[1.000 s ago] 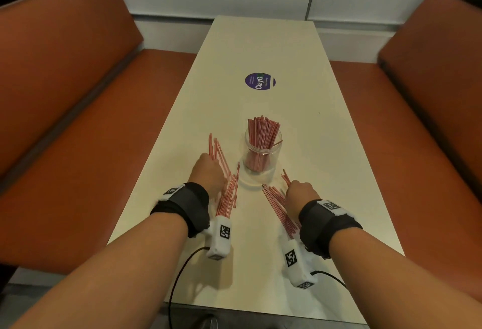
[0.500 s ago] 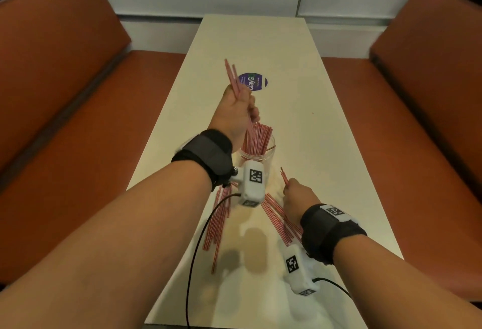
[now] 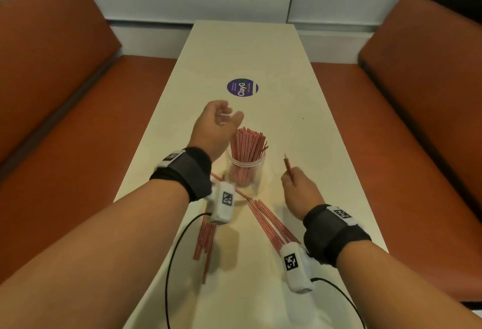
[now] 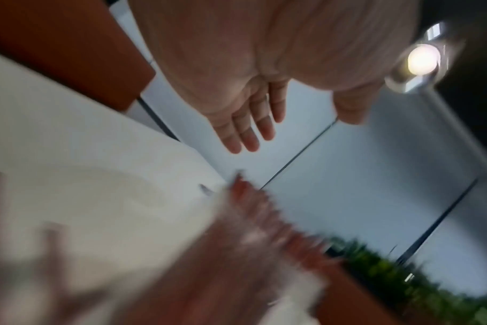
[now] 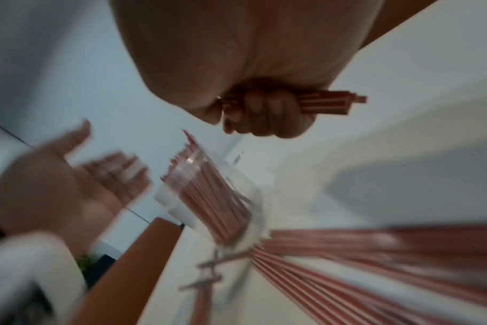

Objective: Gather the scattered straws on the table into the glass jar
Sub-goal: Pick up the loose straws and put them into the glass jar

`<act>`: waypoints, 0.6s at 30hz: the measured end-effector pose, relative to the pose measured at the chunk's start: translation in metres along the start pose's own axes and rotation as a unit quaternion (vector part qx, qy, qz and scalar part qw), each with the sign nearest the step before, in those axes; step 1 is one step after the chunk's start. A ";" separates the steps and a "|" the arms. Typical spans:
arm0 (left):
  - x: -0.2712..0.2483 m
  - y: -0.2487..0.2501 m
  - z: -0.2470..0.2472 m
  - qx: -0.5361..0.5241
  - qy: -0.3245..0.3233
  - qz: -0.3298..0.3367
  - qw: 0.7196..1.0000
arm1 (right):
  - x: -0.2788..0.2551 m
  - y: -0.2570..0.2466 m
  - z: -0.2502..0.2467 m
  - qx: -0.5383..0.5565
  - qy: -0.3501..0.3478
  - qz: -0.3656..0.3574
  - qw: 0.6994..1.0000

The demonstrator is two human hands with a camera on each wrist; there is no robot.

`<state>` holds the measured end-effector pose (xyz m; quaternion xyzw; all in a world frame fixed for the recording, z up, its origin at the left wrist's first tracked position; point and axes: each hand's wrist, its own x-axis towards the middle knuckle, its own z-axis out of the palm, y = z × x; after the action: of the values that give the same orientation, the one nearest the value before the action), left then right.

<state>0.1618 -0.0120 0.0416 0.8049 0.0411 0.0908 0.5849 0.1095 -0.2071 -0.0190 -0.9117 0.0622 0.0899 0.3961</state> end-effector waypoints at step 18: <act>-0.010 -0.044 -0.014 0.217 -0.212 -0.067 0.950 | 0.055 -0.101 0.023 0.291 -0.060 -0.073 0.952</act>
<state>0.1514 0.0136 0.0032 0.9085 -0.0113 -0.1327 0.3961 0.1792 -0.1239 0.0261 -0.7518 -0.0050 0.0934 0.6527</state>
